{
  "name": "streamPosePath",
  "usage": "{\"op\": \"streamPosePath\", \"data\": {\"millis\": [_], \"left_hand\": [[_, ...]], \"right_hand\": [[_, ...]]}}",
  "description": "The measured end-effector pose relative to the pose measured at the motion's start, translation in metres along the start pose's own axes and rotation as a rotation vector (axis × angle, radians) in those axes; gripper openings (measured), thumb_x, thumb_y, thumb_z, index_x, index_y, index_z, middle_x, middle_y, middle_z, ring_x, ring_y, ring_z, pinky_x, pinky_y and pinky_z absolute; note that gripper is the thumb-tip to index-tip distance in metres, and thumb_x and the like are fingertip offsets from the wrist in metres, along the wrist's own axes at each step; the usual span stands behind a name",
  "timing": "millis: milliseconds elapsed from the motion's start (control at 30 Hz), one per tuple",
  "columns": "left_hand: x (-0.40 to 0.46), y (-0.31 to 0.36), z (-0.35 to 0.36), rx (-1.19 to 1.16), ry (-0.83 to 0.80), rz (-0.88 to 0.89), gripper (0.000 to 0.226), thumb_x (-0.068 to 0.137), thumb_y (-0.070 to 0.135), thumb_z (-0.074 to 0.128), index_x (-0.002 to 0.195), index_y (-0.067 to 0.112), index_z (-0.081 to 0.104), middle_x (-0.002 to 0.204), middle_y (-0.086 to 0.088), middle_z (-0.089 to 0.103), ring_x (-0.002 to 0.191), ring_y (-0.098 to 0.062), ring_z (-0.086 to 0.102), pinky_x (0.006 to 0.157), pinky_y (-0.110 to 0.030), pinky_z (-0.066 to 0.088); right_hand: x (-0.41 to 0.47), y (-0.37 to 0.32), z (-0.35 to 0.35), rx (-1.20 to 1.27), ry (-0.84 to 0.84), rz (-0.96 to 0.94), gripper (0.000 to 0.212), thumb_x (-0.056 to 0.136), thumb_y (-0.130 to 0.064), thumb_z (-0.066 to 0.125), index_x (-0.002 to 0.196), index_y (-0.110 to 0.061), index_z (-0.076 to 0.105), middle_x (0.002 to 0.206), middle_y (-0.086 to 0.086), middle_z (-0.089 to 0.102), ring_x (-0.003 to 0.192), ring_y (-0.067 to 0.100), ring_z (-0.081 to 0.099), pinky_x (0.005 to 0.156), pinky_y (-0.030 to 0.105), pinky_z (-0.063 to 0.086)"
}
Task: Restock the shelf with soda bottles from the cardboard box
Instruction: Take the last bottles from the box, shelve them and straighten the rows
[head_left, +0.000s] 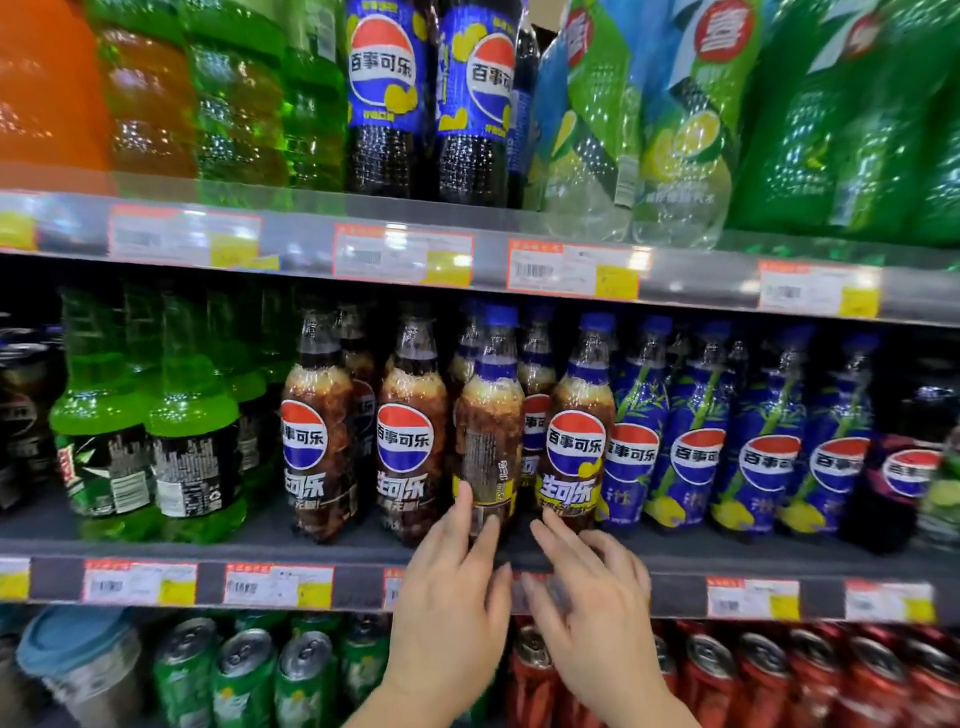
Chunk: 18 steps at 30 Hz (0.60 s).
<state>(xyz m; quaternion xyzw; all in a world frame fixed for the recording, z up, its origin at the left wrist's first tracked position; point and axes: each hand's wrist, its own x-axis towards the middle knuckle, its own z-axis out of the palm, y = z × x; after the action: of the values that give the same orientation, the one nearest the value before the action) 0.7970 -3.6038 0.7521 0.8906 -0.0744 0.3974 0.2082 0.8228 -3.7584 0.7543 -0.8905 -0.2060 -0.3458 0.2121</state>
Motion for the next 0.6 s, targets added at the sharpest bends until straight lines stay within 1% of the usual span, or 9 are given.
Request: {"op": "streamPosePath", "data": {"millis": [67, 133, 200, 267, 333, 400, 500, 533, 600], "left_hand": [[0.000, 0.002, 0.001, -0.062, 0.006, 0.064, 0.046, 0.087, 0.036, 0.047, 0.123, 0.013, 0.062, 0.148, -0.005, 0.042, 0.118, -0.019, 0.054, 0.092, -0.037, 0.052], [0.003, 0.002, 0.001, -0.118, 0.031, 0.032, 0.044, 0.088, 0.034, 0.047, 0.124, 0.015, 0.062, 0.145, -0.002, 0.045, 0.117, -0.018, 0.054, 0.096, -0.035, 0.049], [0.006, -0.002, 0.001, -0.131, 0.032, -0.064, 0.043, 0.086, 0.035, 0.044, 0.122, 0.017, 0.062, 0.143, -0.005, 0.048, 0.115, -0.023, 0.058, 0.095, -0.034, 0.045], [0.010, -0.006, 0.000, -0.132, -0.004, -0.091, 0.045, 0.085, 0.035, 0.043, 0.120, 0.017, 0.063, 0.141, -0.009, 0.050, 0.111, -0.025, 0.063, 0.089, -0.035, 0.048], [0.012, -0.005, -0.002, -0.159, -0.031, -0.064, 0.043, 0.084, 0.035, 0.044, 0.119, 0.019, 0.064, 0.138, -0.011, 0.053, 0.108, -0.025, 0.065, 0.085, -0.037, 0.052], [0.011, -0.005, -0.004, -0.194, -0.035, -0.040, 0.042, 0.084, 0.034, 0.044, 0.119, 0.020, 0.064, 0.137, -0.010, 0.054, 0.109, -0.023, 0.065, 0.086, -0.036, 0.052], [0.008, -0.010, -0.008, -0.275, -0.004, -0.007, 0.042, 0.085, 0.029, 0.045, 0.122, 0.019, 0.062, 0.137, -0.001, 0.054, 0.113, -0.014, 0.059, 0.094, -0.024, 0.046], [0.008, -0.011, -0.010, -0.301, 0.014, -0.010, 0.042, 0.085, 0.027, 0.045, 0.123, 0.018, 0.061, 0.135, 0.002, 0.055, 0.114, -0.010, 0.055, 0.096, -0.019, 0.041], [0.011, -0.013, -0.014, -0.334, 0.046, -0.020, 0.042, 0.085, 0.026, 0.044, 0.123, 0.017, 0.061, 0.131, 0.005, 0.058, 0.115, -0.005, 0.051, 0.099, -0.016, 0.036]], "right_hand": [[0.006, -0.012, -0.004, 0.118, 0.018, 0.049, 0.051, 0.084, -0.048, 0.051, 0.133, -0.033, 0.053, 0.127, -0.022, 0.056, 0.111, 0.008, 0.051, 0.093, 0.028, 0.043], [0.014, -0.025, -0.009, 0.267, -0.022, 0.110, 0.053, 0.090, -0.040, 0.055, 0.140, -0.034, 0.043, 0.124, -0.025, 0.048, 0.117, 0.003, 0.049, 0.098, 0.024, 0.043], [0.020, -0.034, -0.010, 0.361, -0.095, 0.189, 0.058, 0.092, -0.034, 0.057, 0.145, -0.036, 0.034, 0.128, -0.025, 0.042, 0.126, 0.003, 0.044, 0.103, 0.029, 0.044], [0.024, -0.040, -0.007, 0.346, -0.140, 0.237, 0.059, 0.093, -0.035, 0.056, 0.147, -0.036, 0.030, 0.137, -0.020, 0.044, 0.129, 0.004, 0.043, 0.107, 0.029, 0.041], [0.028, -0.044, -0.005, 0.347, -0.167, 0.300, 0.059, 0.095, -0.036, 0.052, 0.149, -0.035, 0.027, 0.142, -0.014, 0.047, 0.128, 0.005, 0.045, 0.106, 0.025, 0.039], [0.033, -0.047, -0.002, 0.371, -0.203, 0.370, 0.057, 0.097, -0.035, 0.047, 0.150, -0.037, 0.024, 0.136, -0.009, 0.055, 0.121, 0.008, 0.051, 0.098, 0.024, 0.042], [0.039, -0.050, 0.002, 0.391, -0.223, 0.388, 0.054, 0.097, -0.032, 0.044, 0.147, -0.039, 0.026, 0.122, -0.004, 0.063, 0.110, 0.014, 0.057, 0.089, 0.029, 0.046], [0.040, -0.052, 0.003, 0.399, -0.222, 0.394, 0.053, 0.096, -0.030, 0.045, 0.145, -0.040, 0.028, 0.119, -0.004, 0.064, 0.108, 0.015, 0.058, 0.089, 0.032, 0.047], [0.043, -0.052, 0.006, 0.412, -0.218, 0.419, 0.053, 0.093, -0.031, 0.049, 0.142, -0.042, 0.032, 0.117, -0.006, 0.065, 0.106, 0.015, 0.059, 0.090, 0.037, 0.049]]}}
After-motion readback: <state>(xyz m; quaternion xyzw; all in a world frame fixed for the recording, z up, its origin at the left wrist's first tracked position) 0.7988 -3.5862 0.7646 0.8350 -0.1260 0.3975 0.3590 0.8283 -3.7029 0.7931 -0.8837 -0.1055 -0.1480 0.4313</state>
